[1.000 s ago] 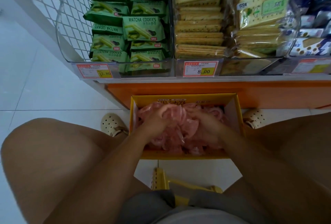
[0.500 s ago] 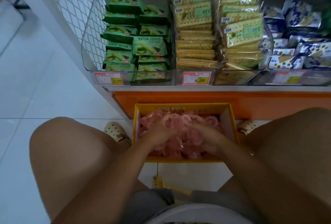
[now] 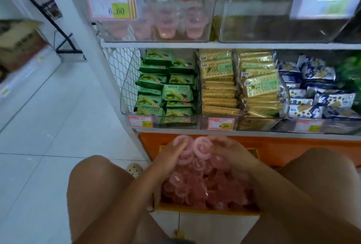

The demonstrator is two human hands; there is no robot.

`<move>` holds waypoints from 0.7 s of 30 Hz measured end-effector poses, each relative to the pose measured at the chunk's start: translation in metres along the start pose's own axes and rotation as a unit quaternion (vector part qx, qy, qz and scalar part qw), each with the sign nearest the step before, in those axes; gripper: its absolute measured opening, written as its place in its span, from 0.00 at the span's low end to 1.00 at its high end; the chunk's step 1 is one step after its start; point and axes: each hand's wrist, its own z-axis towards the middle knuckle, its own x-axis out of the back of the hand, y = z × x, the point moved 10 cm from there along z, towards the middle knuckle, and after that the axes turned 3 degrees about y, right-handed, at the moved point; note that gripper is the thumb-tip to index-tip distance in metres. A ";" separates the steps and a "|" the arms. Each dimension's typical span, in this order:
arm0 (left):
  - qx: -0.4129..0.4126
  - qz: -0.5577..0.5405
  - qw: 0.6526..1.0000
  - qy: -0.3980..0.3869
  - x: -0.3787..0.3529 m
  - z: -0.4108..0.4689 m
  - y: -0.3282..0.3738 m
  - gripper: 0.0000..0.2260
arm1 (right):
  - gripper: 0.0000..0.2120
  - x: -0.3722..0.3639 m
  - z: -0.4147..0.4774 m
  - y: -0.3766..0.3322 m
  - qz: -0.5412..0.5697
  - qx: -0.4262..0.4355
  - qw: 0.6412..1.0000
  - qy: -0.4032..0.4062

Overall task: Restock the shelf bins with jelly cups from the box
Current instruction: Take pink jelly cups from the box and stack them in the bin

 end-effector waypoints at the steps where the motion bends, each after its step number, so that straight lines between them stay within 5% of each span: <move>1: -0.042 -0.002 0.999 -0.007 0.004 -0.004 0.024 0.17 | 0.16 0.000 -0.004 -0.019 0.001 0.018 1.000 0.006; 7: -0.227 0.076 0.971 0.024 0.049 -0.038 0.162 0.14 | 0.10 -0.006 -0.036 -0.154 -0.027 0.125 0.992 0.016; 14: -0.365 0.158 0.885 0.240 0.146 -0.101 0.295 0.12 | 0.11 -0.032 -0.074 -0.356 -0.085 0.336 0.938 0.020; 21: -0.377 0.233 0.853 0.274 0.200 -0.095 0.322 0.14 | 0.10 -0.082 0.029 -0.470 -0.467 0.348 0.808 0.086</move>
